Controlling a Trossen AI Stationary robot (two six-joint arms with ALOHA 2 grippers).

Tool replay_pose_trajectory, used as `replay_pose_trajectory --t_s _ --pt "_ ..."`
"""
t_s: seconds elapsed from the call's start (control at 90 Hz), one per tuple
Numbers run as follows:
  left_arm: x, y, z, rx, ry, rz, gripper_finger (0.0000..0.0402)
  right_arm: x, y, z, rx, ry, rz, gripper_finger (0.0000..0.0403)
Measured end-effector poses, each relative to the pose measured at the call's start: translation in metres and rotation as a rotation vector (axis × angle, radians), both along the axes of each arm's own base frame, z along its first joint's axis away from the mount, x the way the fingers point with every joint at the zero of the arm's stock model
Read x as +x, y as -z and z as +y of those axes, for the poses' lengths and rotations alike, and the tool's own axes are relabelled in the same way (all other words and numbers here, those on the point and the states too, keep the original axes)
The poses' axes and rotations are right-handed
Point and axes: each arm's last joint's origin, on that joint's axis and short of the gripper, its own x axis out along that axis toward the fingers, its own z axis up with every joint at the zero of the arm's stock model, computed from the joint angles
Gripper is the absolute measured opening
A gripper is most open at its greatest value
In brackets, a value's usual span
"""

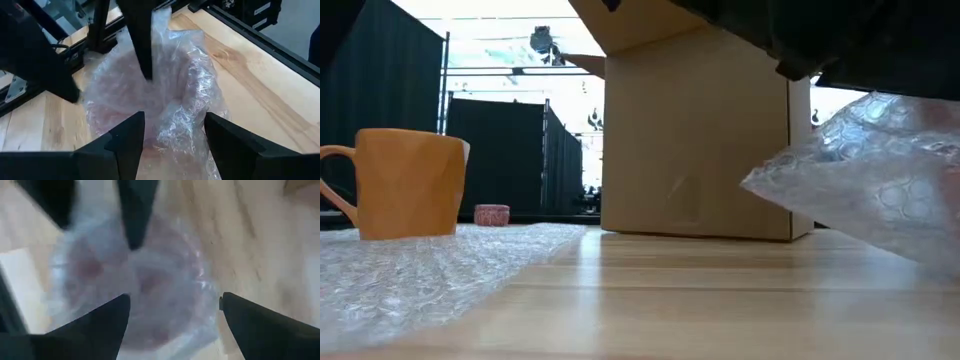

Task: Wrap mug
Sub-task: Wrap the pink mug in the bubble wrap

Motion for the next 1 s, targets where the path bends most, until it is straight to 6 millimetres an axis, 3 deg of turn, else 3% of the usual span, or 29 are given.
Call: replay_pose_trajectory --t_s 0.378,0.667,0.8,1.0 --pt "0.000 0.000 -0.001 -0.005 -0.002 -0.005 0.0193 0.003 0.069 -0.027 0.124 0.096 -0.141 0.0302" --pt "0.000 0.000 -0.001 -0.004 -0.001 -0.006 0.0193 0.002 0.076 -0.032 0.124 0.085 -0.163 0.0294" --pt "0.000 0.000 -0.001 -0.004 -0.001 -0.006 0.0193 0.002 0.076 -0.032 0.143 0.081 -0.150 0.0243" --pt "0.000 0.000 0.000 -0.002 0.001 -0.007 0.0193 0.003 0.075 -0.031 0.160 0.084 -0.155 0.0098"
